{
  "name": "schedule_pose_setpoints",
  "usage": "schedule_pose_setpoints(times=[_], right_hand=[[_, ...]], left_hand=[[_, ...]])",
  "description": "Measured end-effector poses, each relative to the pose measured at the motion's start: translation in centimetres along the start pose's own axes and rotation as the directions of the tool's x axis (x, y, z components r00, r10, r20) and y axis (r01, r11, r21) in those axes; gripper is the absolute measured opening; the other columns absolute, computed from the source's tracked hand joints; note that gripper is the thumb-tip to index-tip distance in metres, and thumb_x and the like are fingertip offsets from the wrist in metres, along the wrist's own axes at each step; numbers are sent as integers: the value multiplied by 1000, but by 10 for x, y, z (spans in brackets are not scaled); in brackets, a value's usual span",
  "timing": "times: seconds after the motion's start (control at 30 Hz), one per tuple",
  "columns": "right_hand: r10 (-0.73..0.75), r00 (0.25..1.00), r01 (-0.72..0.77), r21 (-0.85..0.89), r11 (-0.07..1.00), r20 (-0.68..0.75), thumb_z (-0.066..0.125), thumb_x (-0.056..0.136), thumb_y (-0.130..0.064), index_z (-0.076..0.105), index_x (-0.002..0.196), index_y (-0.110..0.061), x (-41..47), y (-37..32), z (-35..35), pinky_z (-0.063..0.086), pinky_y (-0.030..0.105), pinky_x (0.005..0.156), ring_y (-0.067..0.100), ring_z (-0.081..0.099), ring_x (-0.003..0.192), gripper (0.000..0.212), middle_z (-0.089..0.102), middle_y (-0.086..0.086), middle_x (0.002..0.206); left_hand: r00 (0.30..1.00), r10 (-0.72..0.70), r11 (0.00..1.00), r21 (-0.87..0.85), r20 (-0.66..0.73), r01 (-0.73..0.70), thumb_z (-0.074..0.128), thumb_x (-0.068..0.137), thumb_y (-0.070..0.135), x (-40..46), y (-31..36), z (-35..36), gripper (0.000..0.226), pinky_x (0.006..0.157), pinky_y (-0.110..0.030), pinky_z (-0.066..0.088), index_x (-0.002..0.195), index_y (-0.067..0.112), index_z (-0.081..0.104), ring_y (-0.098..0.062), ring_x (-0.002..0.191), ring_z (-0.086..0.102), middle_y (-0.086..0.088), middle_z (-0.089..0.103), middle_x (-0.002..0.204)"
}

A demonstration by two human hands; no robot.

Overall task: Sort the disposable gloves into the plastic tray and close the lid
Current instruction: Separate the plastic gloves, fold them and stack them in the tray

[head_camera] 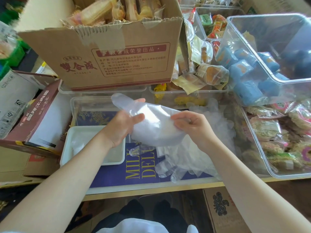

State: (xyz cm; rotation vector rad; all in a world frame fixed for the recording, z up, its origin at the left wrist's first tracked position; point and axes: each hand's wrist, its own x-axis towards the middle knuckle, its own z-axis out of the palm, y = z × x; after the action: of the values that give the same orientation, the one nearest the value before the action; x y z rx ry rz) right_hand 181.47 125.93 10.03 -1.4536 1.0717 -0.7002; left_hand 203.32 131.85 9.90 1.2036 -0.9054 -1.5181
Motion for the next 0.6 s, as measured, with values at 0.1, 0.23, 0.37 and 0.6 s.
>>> schedule_pose_setpoints(times=[0.1,0.23,0.37,0.6], right_hand=[[65,997,-68,-90,994,-34,67,82,-1,64,91,-21,-1,2,2,45,15,61,2,58,68,22,65,-7,90],[134,991,-125,-384,915,-3,77,76,-21,51,123,-30,1,-2,-5,44,23,76,8,58,94,54,65,-7,100],[57,978,33,-411,911,203,72,80,-25,65,101,-20,6,-15,6,45,31,80,11,60,88,23,66,-7,93],[129,982,-98,-209,973,139,72,79,-14,50,82,10,5,-10,25,31,31,60,18,40,64,33,45,9,70]], left_hand=[[987,47,992,127,-154,-27,66,83,14,3,0,8,64,76,-12,49,139,24,37,-3,101,63,13,65,104],[991,91,955,289,-93,-61,68,83,7,4,3,6,61,88,-15,47,134,28,42,-5,103,60,10,62,107],[991,57,891,442,118,-104,71,80,9,2,11,12,65,94,-20,44,129,37,41,1,103,58,12,62,109],[997,67,987,151,-32,-62,62,81,18,-3,12,5,61,79,-29,50,137,20,37,-14,93,65,0,67,105]])
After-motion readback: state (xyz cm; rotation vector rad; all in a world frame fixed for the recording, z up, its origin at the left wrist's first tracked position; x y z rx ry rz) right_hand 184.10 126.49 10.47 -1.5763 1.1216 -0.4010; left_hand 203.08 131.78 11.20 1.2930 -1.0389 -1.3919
